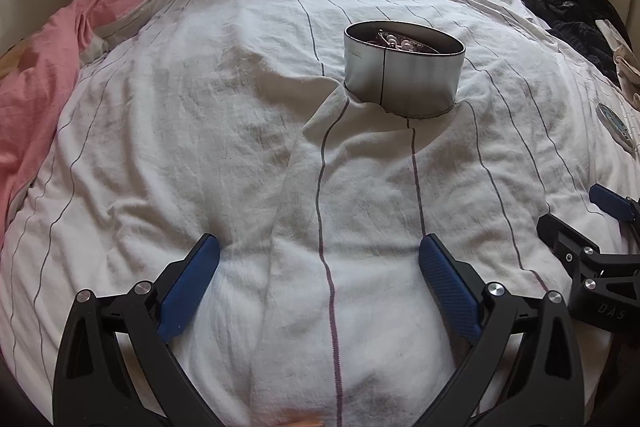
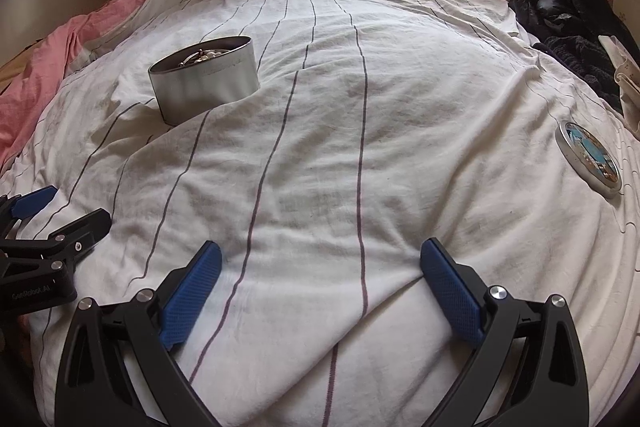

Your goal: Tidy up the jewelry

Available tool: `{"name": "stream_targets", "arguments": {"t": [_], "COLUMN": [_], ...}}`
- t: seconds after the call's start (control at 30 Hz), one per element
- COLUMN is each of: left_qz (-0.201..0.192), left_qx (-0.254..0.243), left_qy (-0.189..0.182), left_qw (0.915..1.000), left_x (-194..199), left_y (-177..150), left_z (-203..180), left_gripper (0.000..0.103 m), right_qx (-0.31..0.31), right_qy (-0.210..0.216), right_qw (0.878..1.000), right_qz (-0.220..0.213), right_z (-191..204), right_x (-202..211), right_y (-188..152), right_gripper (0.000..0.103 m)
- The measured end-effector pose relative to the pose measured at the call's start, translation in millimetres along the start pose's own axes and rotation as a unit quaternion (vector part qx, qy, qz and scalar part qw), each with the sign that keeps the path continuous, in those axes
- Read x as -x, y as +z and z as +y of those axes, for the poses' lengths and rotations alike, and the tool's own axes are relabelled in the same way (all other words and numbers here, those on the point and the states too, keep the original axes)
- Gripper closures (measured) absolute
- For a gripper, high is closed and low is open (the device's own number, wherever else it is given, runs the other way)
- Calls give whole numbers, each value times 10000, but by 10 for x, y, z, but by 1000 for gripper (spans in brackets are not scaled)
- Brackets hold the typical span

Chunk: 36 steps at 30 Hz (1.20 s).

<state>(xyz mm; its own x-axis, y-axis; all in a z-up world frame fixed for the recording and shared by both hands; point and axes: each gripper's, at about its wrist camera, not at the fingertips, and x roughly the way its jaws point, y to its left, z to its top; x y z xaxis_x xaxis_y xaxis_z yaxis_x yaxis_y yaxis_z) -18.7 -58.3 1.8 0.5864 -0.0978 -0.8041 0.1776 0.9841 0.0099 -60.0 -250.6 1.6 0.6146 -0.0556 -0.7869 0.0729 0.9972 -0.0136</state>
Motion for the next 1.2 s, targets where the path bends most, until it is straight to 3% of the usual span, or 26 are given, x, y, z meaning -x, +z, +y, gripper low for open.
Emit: {"name": "stream_targets", "arguments": {"t": [1.2], "left_qz": [-16], "left_qx": [1], "left_qy": [10], "left_qw": [10000], "left_x": [-7], "left_y": [-9], "left_z": [-7], "left_gripper": [7], "right_qx": [-8], "right_qy": [8], "right_qw": [10000], "right_qz": [-10], "right_z": [-2], "right_x": [-1], "right_y": [-3], "right_gripper": [7]}}
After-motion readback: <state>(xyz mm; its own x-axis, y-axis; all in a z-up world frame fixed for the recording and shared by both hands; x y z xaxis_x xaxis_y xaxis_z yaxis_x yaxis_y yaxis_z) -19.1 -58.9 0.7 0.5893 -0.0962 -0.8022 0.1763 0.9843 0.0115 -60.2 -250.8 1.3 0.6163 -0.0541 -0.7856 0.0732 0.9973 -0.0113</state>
